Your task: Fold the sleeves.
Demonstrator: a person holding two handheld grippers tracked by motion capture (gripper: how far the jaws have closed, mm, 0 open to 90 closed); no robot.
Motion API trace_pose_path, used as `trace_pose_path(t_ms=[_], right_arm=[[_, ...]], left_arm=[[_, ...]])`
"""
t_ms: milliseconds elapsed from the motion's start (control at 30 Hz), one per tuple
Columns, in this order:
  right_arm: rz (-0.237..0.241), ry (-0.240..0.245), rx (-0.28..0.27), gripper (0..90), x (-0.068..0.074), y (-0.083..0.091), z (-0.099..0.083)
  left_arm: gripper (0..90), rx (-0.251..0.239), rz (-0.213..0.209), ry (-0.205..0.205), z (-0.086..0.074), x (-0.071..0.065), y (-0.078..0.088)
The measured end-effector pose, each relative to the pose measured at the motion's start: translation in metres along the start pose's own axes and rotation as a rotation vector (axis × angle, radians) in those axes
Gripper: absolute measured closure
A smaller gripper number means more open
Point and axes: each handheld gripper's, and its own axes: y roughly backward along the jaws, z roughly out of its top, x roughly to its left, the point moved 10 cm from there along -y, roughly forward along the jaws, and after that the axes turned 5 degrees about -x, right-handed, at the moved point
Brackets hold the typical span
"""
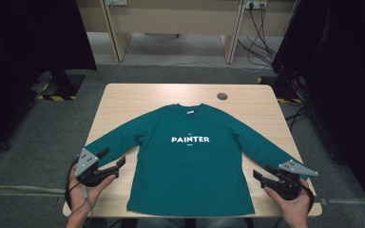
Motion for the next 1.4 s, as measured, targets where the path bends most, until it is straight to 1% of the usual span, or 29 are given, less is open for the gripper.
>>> trace_pose_path(t_ms=[33,67,133,200,333,467,533,633,733,800,900,967,1000,1033,1100,1133,1167,1233,1300,1333,1400], right_arm=[[0.006,0.006,0.01,39.1,0.002,-0.002,-0.001],[0.007,0.012,0.017,38.7,0.003,-0.004,-0.002],[0.013,0.012,0.022,38.0,0.004,-0.007,-0.002],[0.003,0.024,0.022,37.7,0.004,-0.009,0.001],[-0.012,0.032,0.016,37.2,0.002,-0.01,0.01],[-0.032,0.036,0.026,36.5,-0.004,-0.015,0.018],[-0.042,0.037,0.027,36.5,-0.008,-0.017,0.024],[-0.075,0.048,0.038,37.1,-0.019,-0.022,0.032],[-0.104,0.053,0.056,38.5,-0.032,-0.029,0.041],[-0.121,0.046,0.062,40.5,-0.042,-0.035,0.048],[-0.161,0.045,0.077,43.6,-0.06,-0.043,0.059],[-0.179,0.037,0.106,44.8,-0.073,-0.051,0.063],[-0.178,0.034,0.113,46.5,-0.077,-0.055,0.064],[-0.175,0.035,0.123,46.9,-0.082,-0.059,0.065],[-0.197,0.037,0.152,47.9,-0.091,-0.066,0.065],[-0.199,0.037,0.167,48.7,-0.094,-0.07,0.064],[-0.201,0.038,0.181,49.7,-0.096,-0.074,0.063],[-0.205,0.055,0.204,51.1,-0.098,-0.08,0.06],[-0.214,0.051,0.224,52.4,-0.102,-0.085,0.058],[-0.218,0.058,0.231,53.2,-0.104,-0.086,0.057],[-0.218,0.046,0.236,54.7,-0.106,-0.089,0.055]], left_arm=[[25.5,0.002,-0.005,-0.004,-0.002,-0.003,-0.003],[25.5,0.015,-0.013,-0.023,-0.005,-0.006,-0.007],[25.5,0.02,-0.017,-0.031,-0.007,-0.009,-0.01],[25.5,0.021,-0.019,-0.03,-0.01,-0.01,-0.013],[25.4,0.032,-0.022,-0.027,-0.017,-0.013,-0.015],[25.1,0.043,-0.018,-0.025,-0.022,-0.013,-0.017],[24.7,0.039,-0.019,-0.025,-0.022,-0.013,-0.017],[24.6,0.04,-0.012,-0.014,-0.022,-0.012,-0.017],[24.5,0.033,-0.009,-0.024,-0.021,-0.013,-0.016],[24.4,0.033,-0.008,-0.024,-0.021,-0.013,-0.016],[24.1,0.034,-0.007,-0.014,-0.021,-0.012,-0.017],[23.6,0.036,-0.01,-0.012,-0.022,-0.012,-0.017],[23.5,0.037,-0.01,-0.011,-0.022,-0.012,-0.017],[23.2,0.038,-0.011,-0.01,-0.022,-0.012,-0.017],[23.0,0.041,-0.011,-0.011,-0.022,-0.012,-0.017],[22.9,0.043,-0.011,-0.014,-0.022,-0.012,-0.017],[22.8,0.044,-0.011,-0.017,-0.022,-0.012,-0.017],[22.7,0.044,-0.01,-0.018,-0.022,-0.012,-0.018],[22.5,0.045,-0.01,-0.017,-0.022,-0.012,-0.018],[22.6,0.044,-0.011,-0.017,-0.022,-0.012,-0.017],[22.5,0.041,-0.011,-0.017,-0.022,-0.012,-0.017]])
